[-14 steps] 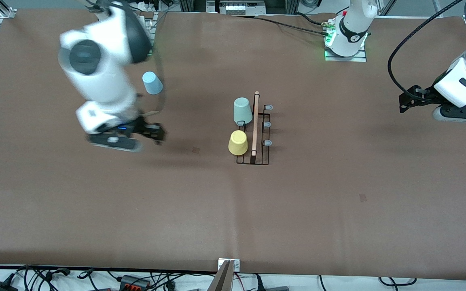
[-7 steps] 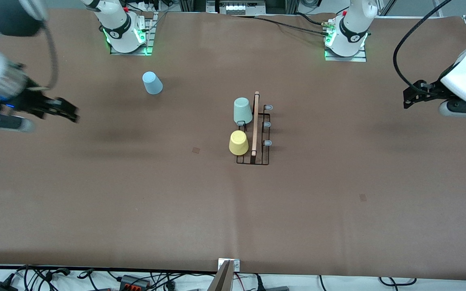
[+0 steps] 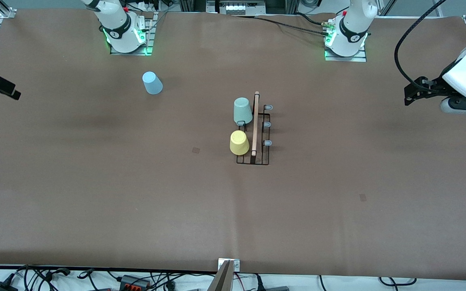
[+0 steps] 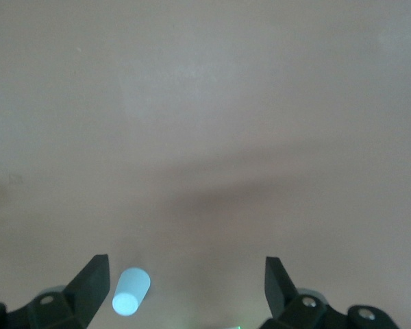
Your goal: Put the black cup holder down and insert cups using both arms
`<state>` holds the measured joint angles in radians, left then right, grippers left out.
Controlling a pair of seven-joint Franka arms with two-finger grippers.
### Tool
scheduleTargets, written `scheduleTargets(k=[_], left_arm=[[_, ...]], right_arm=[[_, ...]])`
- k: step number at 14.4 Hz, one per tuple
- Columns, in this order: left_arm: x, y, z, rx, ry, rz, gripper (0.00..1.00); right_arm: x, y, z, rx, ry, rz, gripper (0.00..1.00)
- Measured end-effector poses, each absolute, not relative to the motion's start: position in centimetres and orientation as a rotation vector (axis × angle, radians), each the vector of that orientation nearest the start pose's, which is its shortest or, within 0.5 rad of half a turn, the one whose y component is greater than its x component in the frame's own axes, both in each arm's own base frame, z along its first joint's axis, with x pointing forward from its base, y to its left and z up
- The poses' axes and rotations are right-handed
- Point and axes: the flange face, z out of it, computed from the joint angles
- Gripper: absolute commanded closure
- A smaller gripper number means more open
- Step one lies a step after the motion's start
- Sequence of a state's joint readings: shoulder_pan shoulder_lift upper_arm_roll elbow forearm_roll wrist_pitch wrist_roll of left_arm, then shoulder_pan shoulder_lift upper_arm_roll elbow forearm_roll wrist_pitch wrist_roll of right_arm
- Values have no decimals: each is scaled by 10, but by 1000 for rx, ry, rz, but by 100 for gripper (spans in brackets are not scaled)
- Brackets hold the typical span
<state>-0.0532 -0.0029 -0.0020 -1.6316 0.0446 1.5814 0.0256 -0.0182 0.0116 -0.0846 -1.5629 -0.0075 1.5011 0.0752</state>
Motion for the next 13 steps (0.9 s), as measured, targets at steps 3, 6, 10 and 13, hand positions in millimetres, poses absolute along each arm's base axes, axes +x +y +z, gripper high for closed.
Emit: scheduleTargets(k=[3,6,10,13], left_arm=[[551,-28,598,-3105,129,81,0],[551,-32,598,-3139,131,90,0],[551,-30,598,-3140,124,90,0],[551,-30,598,-3140,123,91,0]], right_arm=[[557,-48,601,-3138,255,146,0],[568,-40,592,-3146,170,115,0],[570,-41,596,-3149,94,86,0],[570,-40,596,-3149,91,85,0]])
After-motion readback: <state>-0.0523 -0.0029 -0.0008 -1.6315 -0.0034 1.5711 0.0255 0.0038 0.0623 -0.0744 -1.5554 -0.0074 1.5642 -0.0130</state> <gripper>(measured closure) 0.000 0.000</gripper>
